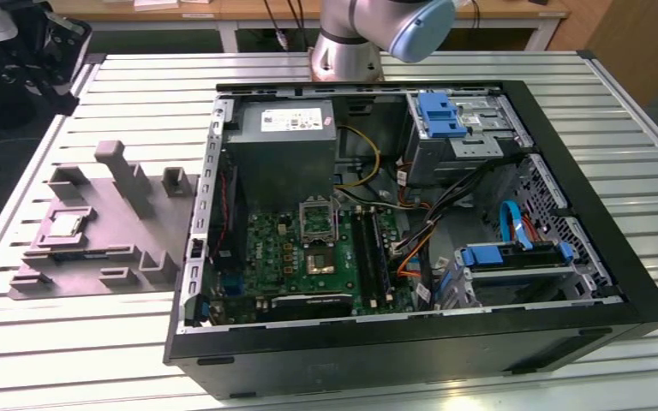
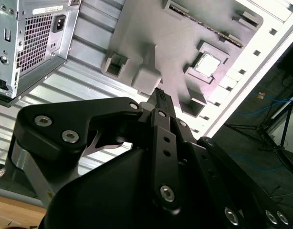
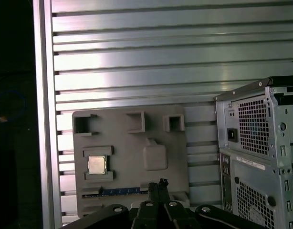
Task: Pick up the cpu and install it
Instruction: 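Reach for the cpu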
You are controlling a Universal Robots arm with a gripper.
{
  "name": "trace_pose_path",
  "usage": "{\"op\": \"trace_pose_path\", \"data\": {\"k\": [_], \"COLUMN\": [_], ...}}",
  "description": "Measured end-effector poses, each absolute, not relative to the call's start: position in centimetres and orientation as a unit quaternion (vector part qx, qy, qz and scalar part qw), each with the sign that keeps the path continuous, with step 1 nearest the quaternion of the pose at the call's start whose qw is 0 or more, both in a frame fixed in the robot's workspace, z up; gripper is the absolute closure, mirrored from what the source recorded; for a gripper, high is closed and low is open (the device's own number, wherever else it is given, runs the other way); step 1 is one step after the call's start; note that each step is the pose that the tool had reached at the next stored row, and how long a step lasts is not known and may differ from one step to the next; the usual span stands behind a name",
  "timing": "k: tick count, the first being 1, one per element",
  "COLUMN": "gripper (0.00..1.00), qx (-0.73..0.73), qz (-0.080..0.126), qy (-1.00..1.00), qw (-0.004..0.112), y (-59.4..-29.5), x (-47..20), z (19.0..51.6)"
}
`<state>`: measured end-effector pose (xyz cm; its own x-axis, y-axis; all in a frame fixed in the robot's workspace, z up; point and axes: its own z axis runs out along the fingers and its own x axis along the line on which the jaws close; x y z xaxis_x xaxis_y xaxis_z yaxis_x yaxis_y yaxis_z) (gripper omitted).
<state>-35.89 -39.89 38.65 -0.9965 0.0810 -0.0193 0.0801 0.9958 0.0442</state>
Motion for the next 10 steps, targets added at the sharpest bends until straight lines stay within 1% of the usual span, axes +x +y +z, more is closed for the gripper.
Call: {"op": "trace_pose_path", "data": {"k": [10], "gripper": [0.89], "qx": [0.040], "qz": [0.022], "qy": [0.999], "qw": [0.010], "y": [-39.9], "x": [-37.9], "z": [38.6]}}
